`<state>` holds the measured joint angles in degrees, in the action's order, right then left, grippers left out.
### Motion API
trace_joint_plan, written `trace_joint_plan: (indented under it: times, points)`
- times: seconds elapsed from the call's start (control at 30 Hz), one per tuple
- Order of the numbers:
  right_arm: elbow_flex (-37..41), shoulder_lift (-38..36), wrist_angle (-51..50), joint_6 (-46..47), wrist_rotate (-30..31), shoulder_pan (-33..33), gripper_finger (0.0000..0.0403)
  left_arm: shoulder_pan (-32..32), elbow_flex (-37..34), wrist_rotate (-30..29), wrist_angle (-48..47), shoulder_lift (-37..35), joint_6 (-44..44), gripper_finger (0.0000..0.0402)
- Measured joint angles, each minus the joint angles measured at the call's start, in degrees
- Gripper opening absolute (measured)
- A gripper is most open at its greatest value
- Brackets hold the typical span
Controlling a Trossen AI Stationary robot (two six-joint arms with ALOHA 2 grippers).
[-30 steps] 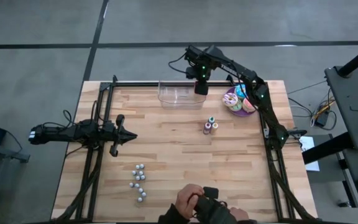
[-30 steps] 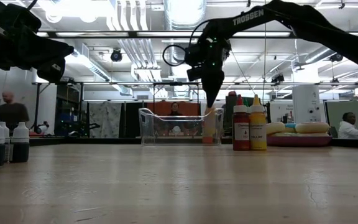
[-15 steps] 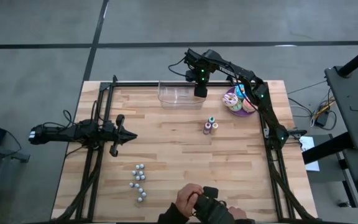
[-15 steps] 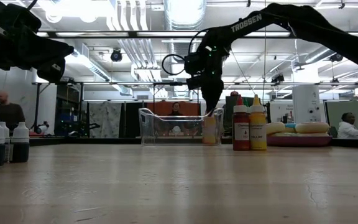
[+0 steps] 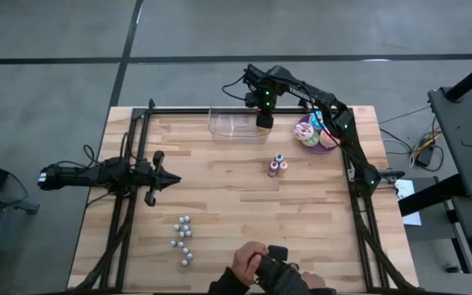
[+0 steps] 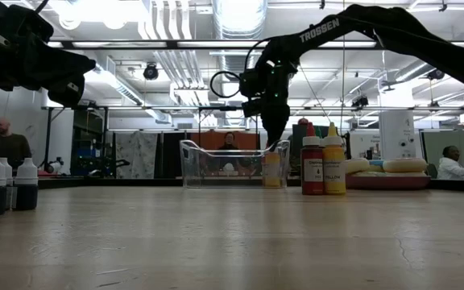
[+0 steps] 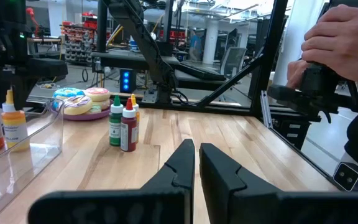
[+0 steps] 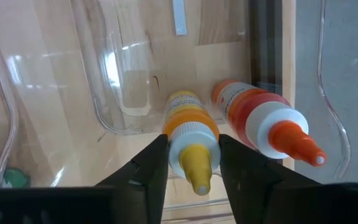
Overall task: Pick & Place food coloring
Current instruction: Put the left large yellow food coloring bottle into the transparent bin, then put the large yellow food coloring bottle into the transparent bin
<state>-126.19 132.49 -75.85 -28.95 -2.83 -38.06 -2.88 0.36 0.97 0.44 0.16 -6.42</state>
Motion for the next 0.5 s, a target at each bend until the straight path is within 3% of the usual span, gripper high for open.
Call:
trace_joint_plan:
  times: [0.5]
  points:
    - [0.00,-1.06,-0.05,0.00,-0.02,0.00,0.0172,0.00,-0.02,0.00,0.00,-0.02,0.00,0.0000]
